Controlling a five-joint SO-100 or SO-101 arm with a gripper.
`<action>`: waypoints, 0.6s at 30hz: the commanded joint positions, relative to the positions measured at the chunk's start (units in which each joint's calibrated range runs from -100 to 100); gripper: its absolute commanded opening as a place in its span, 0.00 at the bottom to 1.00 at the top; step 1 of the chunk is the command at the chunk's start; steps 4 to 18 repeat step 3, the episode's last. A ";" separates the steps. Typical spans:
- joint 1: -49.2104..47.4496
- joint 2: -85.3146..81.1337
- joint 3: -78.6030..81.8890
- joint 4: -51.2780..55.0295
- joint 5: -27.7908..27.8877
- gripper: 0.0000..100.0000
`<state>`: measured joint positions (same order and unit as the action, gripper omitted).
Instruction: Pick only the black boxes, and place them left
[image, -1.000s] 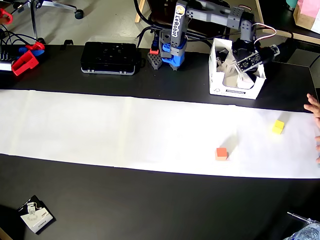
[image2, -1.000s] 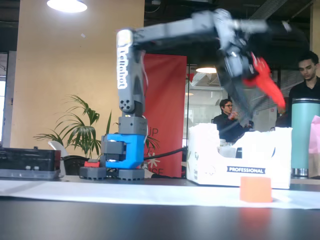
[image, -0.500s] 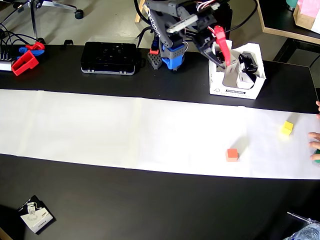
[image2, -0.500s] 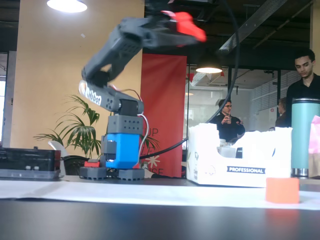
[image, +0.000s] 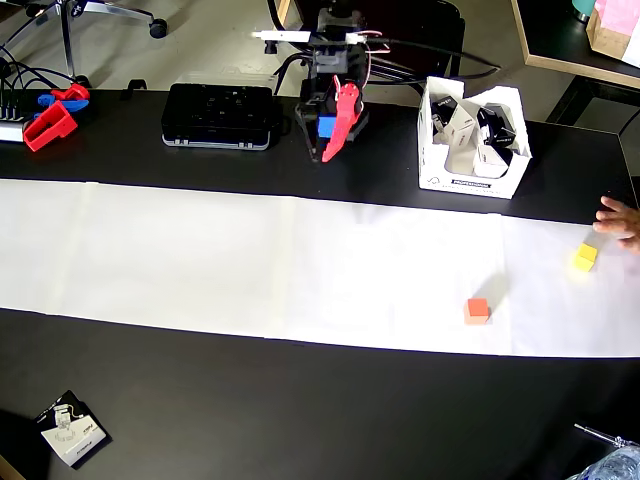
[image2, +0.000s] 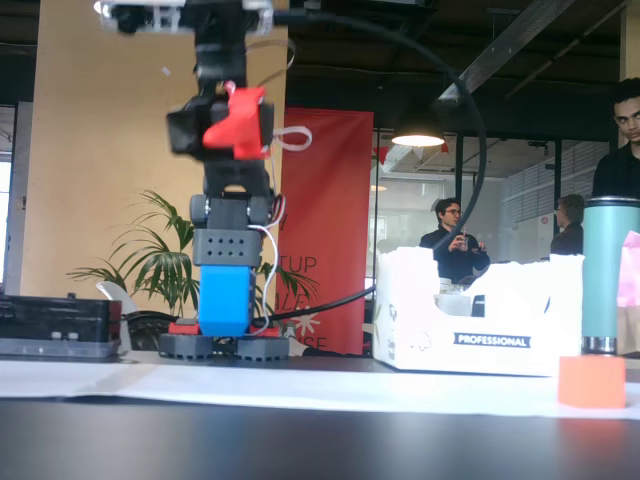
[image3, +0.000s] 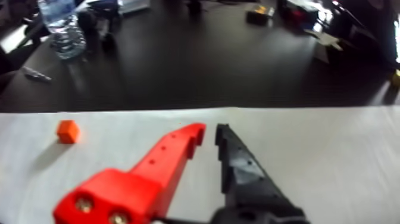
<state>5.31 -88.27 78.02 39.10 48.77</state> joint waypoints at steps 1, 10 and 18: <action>2.10 -4.22 3.98 -3.02 0.65 0.00; 1.49 -4.14 5.31 -2.94 0.65 0.00; 1.49 -4.14 5.31 -2.94 0.65 0.00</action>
